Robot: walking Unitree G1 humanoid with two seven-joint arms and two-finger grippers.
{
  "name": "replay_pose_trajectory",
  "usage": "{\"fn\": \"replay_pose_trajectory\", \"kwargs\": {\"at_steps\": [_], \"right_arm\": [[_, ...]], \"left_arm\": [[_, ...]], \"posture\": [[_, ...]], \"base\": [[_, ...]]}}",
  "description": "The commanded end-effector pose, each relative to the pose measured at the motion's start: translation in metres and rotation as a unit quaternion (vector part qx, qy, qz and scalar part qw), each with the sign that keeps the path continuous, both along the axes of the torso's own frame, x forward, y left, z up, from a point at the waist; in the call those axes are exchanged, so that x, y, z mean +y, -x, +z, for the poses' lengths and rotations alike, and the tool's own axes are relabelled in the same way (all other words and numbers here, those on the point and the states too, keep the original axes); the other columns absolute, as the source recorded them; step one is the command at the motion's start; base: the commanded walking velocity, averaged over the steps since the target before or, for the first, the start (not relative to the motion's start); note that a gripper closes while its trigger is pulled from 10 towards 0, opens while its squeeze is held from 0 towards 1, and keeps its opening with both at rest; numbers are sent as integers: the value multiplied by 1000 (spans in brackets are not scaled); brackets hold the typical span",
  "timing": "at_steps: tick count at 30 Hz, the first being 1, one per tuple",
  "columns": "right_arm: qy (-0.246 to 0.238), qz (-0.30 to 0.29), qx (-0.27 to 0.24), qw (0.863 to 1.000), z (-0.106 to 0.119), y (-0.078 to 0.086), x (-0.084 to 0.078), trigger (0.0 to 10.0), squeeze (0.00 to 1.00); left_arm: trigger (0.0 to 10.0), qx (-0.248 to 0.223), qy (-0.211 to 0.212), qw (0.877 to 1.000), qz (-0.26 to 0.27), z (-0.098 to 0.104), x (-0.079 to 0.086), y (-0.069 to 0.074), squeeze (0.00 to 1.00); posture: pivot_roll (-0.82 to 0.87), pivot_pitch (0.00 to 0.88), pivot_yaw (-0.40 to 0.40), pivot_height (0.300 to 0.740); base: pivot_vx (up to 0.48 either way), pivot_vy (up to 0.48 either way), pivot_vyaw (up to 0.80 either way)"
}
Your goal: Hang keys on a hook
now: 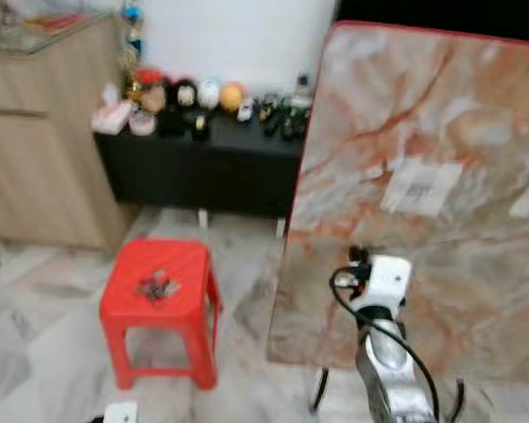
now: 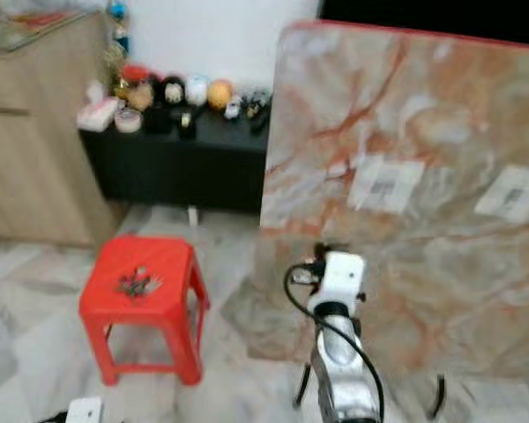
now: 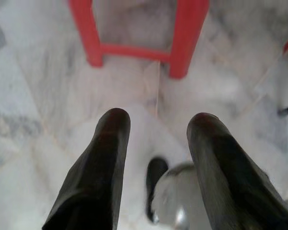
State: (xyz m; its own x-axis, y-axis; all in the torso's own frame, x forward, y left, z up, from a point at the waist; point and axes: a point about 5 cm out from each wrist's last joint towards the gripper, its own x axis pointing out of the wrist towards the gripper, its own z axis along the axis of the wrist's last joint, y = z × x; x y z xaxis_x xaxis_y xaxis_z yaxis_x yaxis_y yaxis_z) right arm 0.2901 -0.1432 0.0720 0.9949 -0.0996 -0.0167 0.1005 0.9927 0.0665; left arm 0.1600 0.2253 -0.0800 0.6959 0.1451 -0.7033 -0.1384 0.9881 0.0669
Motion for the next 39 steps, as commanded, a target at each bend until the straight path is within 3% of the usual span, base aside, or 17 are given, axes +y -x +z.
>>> {"fn": "replay_pose_trajectory", "kwargs": {"at_steps": [1, 11, 17, 19, 25, 34, 39], "right_arm": [[0, -26, 13, 1000, -7, 5, -13, 10000, 0], [3, -45, 4, 999, -4, 4, -18, 10000, 0], [17, -64, -8, 998, 2, 0, -31, 10000, 0], [34, -85, -24, 995, 11, -7, -44, 10000, 0], [46, -93, -31, 994, 19, -14, -50, 10000, 0], [69, -95, -59, 991, 29, -19, -49, 10000, 0], [124, -74, -93, 985, 39, -21, -41, 10000, 0]], "left_arm": [[10000, 2, 10, 1000, -10, -2, -10, 0, 0], [10000, 4, 9, 1000, -9, -2, -8, 1, 0], [10000, 3, 8, 1000, -10, -2, -8, 0, 0], [10000, 2, 8, 1000, -10, -2, -8, 0, 0], [10000, 2, 7, 1000, -10, -2, -8, -1, 0], [10000, 1, 8, 1000, -9, -1, -9, -2, 0], [10000, 1, 7, 1000, -10, -1, -9, -2, 0]], "posture": [[37, 0, -77, 740], [40, 0, -78, 740], [39, 0, -75, 740], [39, 0, -75, 740], [37, 0, -74, 740], [42, 0, -72, 740], [39, 0, -70, 740]], "base": [[0, 0, 0], [0, 0, 0], [0, 0, 0], [0, 0, 0], [0, 0, 0], [0, 0, 0], [0, 0, 0]]}}
